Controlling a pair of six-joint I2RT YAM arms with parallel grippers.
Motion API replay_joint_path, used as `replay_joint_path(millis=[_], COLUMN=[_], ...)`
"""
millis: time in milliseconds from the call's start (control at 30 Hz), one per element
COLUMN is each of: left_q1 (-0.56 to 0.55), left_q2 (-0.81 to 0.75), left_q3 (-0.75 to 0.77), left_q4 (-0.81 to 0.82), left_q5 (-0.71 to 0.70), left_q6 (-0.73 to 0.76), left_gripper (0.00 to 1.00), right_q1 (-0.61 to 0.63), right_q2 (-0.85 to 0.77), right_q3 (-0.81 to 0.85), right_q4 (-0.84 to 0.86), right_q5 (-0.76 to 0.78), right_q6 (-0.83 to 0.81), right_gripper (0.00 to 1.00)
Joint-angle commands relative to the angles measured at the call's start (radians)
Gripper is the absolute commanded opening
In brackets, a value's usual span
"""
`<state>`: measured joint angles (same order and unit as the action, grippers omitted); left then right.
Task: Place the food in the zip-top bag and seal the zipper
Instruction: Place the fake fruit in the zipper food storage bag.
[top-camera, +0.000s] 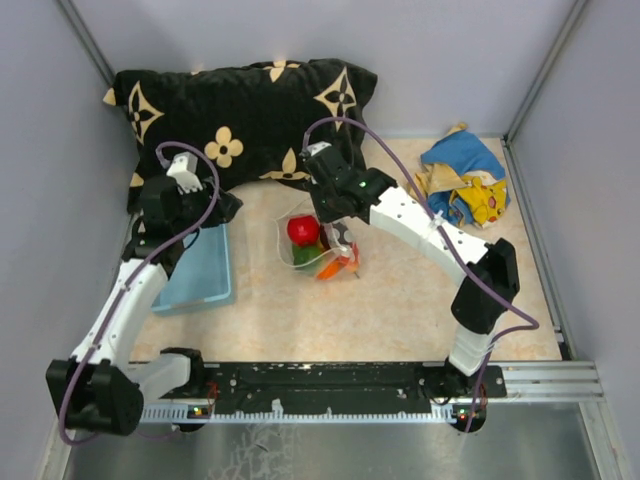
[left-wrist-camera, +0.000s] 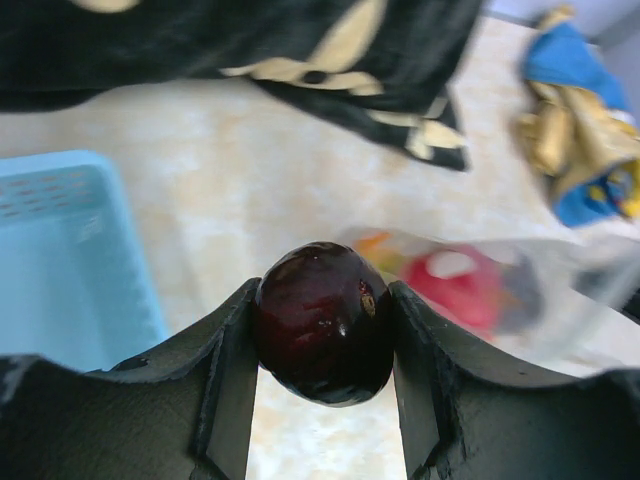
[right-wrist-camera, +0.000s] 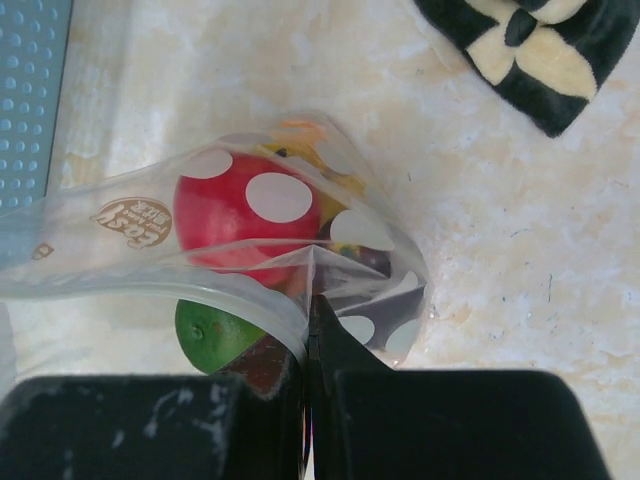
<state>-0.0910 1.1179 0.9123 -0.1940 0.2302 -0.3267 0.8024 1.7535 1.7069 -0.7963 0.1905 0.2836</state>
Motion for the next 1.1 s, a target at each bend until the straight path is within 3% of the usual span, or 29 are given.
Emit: replay_joint_path(millis=[0,367,567,1067], left_q1=[-0.094,-0.291,-0.430,-0.564], left_q2=[-0.113,-0.265,-0.265,-0.077], left_q3=[-0.028,-0.111,-0.157,-0.156], left_q4=[0.063,0.190,0.280,0.382], left_q5=[0.114,0.150,0.082,-0.072], left_q6=[-0.055,-0.169,-0.167,-0.061], left_gripper=[0.40,0.40,0.41,0.53], right_q1=[0.012,0.043,0.054,0.062], right_q2=[-0.037,0.000,0.011,0.017], right_q3=[0.076,0.135,0.153,0.153], right_q4=[-0.006,-0.032,-0.033,-0.045], right_q5=[0.018,0.026,0.025,0.004], right_q6=[-0.020,-0.017,-0.009,-0.002], right_gripper=[0.00,0.00,0.00,0.00])
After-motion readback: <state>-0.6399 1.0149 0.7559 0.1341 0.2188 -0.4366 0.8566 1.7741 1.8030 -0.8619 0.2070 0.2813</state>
